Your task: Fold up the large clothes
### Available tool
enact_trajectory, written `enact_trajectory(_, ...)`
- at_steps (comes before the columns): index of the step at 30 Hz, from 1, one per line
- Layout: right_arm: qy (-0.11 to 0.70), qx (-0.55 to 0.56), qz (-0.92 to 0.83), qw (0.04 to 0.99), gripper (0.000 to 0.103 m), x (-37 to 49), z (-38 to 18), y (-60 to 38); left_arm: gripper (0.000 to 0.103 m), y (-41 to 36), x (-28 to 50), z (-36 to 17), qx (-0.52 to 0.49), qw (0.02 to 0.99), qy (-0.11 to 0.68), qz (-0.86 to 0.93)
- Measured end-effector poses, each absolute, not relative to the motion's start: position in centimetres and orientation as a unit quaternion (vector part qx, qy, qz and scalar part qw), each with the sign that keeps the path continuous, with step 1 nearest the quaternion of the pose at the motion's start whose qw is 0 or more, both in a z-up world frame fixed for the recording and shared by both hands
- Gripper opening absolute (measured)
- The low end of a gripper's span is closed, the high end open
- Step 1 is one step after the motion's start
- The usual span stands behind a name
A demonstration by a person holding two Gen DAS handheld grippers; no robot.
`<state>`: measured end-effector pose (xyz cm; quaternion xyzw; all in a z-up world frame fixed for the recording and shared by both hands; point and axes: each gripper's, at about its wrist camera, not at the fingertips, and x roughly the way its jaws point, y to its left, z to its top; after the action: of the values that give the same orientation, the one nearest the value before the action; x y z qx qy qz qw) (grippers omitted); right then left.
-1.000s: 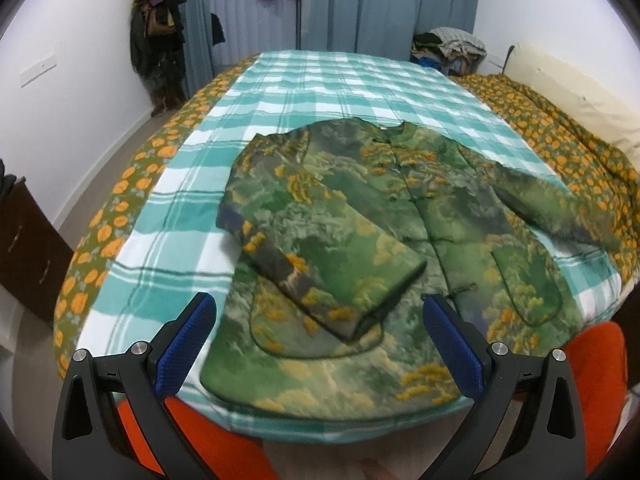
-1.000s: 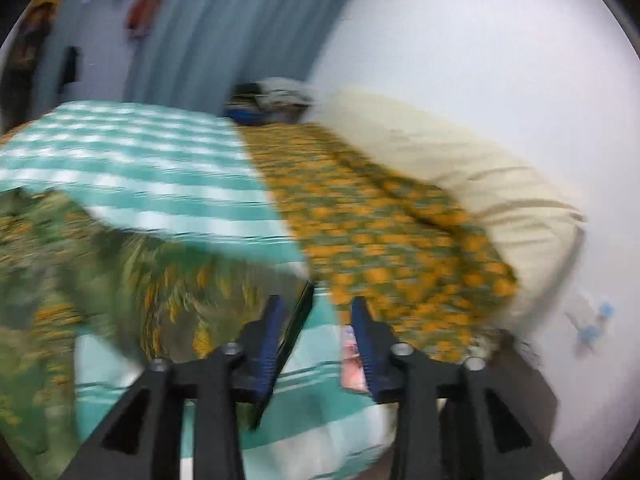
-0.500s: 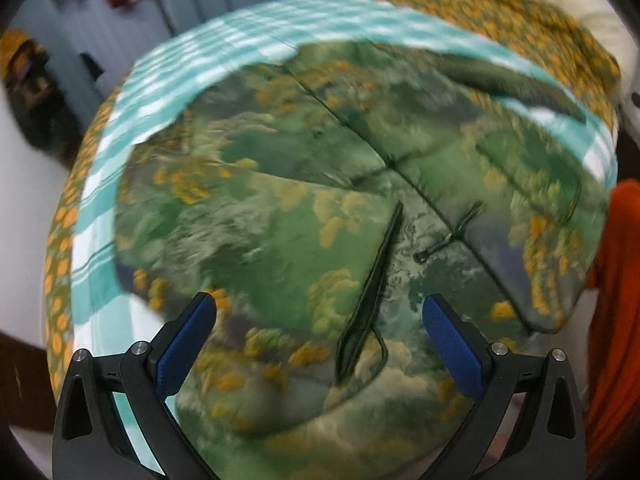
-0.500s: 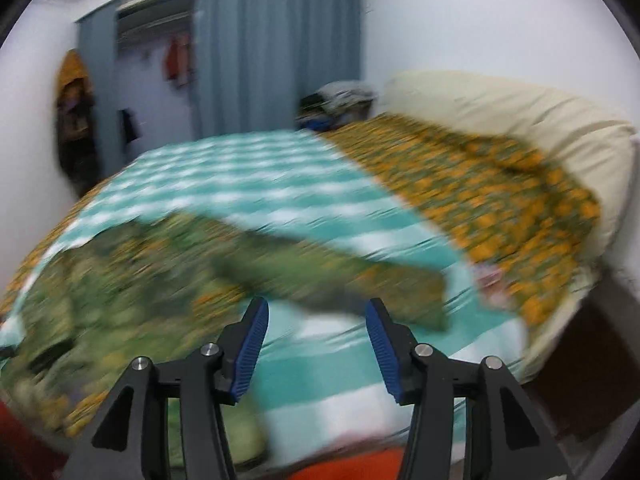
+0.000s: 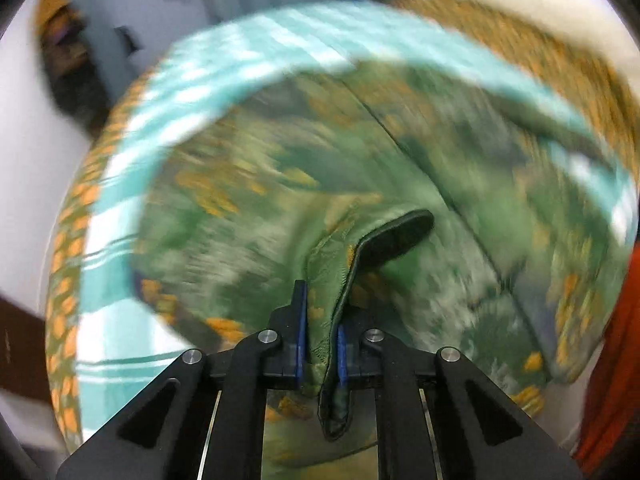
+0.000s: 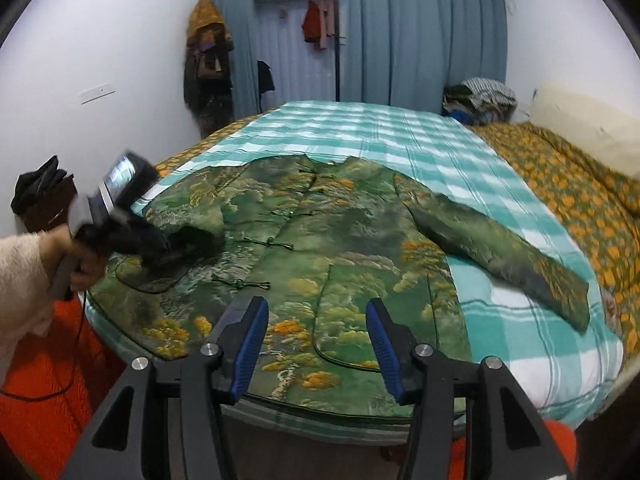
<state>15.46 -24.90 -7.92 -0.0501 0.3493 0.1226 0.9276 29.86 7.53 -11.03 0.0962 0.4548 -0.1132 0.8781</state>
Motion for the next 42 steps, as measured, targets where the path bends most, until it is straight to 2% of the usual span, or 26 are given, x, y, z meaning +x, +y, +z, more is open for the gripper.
enact_trajectory(5, 0.352, -0.044, 0.127, 0.926, 0.052, 15.8, -8.1, -24.6, 0.011, 20.9, 30.3, -3.8, 0.004, 0.919, 0.394, 0.029)
enact_trajectory(6, 0.355, -0.042, 0.127, 0.925, 0.052, 16.1, -8.2, -24.5, 0.014, 23.6, 30.3, -3.3, -0.009, 0.919, 0.390, 0.063)
enact_trajectory(7, 0.355, -0.041, 0.127, 0.925, 0.052, 16.2, -8.3, -24.6, 0.023, 26.3, 30.2, -3.1, -0.022, 0.916, 0.387, 0.100)
enact_trajectory(8, 0.357, -0.040, 0.128, 0.925, 0.052, 16.3, -8.4, -24.5, 0.027, 28.5, 30.1, -3.2, -0.031, 0.912, 0.385, 0.136)
enact_trajectory(10, 0.357, -0.038, 0.129, 0.924, 0.052, 16.4, -8.5, -24.8, 0.047, 34.1, 28.8, -3.7, -0.060, 0.894, 0.380, 0.232)
enact_trajectory(12, 0.360, -0.034, 0.127, 0.924, 0.052, 16.6, -8.5, -25.1, 0.056, 37.2, 26.9, -4.7, -0.095, 0.878, 0.384, 0.270)
enact_trajectory(16, 0.383, 0.001, 0.101, 0.918, 0.052, 17.9, -8.8, -28.2, 0.062, 36.4, 24.5, -7.5, -0.132, 0.871, 0.422, 0.212)
enact_trajectory(17, 0.392, 0.008, 0.091, 0.915, 0.055, 18.4, -9.1, -29.3, 0.063, 35.2, 24.3, -8.2, -0.134, 0.870, 0.436, 0.185)
enact_trajectory(19, 0.421, 0.020, 0.071, 0.904, 0.063, 19.8, -10.0, -31.9, 0.078, 31.8, 24.0, -10.2, -0.139, 0.865, 0.470, 0.105)
enact_trajectory(21, 0.462, 0.025, 0.049, 0.885, 0.063, 21.4, -11.4, -34.4, 0.083, 27.1, 24.3, -13.0, -0.130, 0.850, 0.511, 0.024)
enact_trajectory(27, 0.584, 0.070, 0.021, 0.808, 0.063, 25.3, -18.1, -40.8, 0.083, 19.0, 25.0, -19.2, -0.080, 0.804, 0.587, -0.052)
enact_trajectory(30, 0.615, 0.112, 0.030, 0.780, 0.063, 26.4, -21.0, -41.7, 0.083, 18.1, 25.0, -19.5, -0.093, 0.798, 0.591, -0.066)
enact_trajectory(32, 0.619, 0.133, 0.050, 0.772, 0.063, 26.7, -22.1, -41.4, 0.068, 17.5, 25.1, -19.4, -0.091, 0.796, 0.594, -0.077)
enact_trajectory(34, 0.614, 0.114, 0.054, 0.779, 0.063, 26.8, -22.5, -40.8, 0.041, 17.0, 25.3, -19.6, -0.087, 0.793, 0.597, -0.083)
enact_trajectory(37, 0.606, 0.106, 0.069, 0.785, 0.034, 26.6, -22.2, -40.4, 0.026, 16.1, 25.0, -19.5, -0.075, 0.797, 0.593, -0.089)
enact_trajectory(38, 0.604, 0.102, 0.069, 0.787, 0.027, 26.4, -22.1, -40.3, 0.024, 15.9, 24.8, -19.2, -0.070, 0.798, 0.592, -0.090)
enact_trajectory(40, 0.600, 0.082, 0.071, 0.792, 0.018, 26.3, -21.7, -39.6, 0.018, 15.7, 24.4, -19.0, -0.062, 0.801, 0.588, -0.090)
enact_trajectory(42, 0.597, 0.060, 0.070, 0.797, 0.015, 26.1, -21.2, -38.9, 0.016, 15.4, 23.8, -18.4, -0.052, 0.804, 0.585, -0.094)
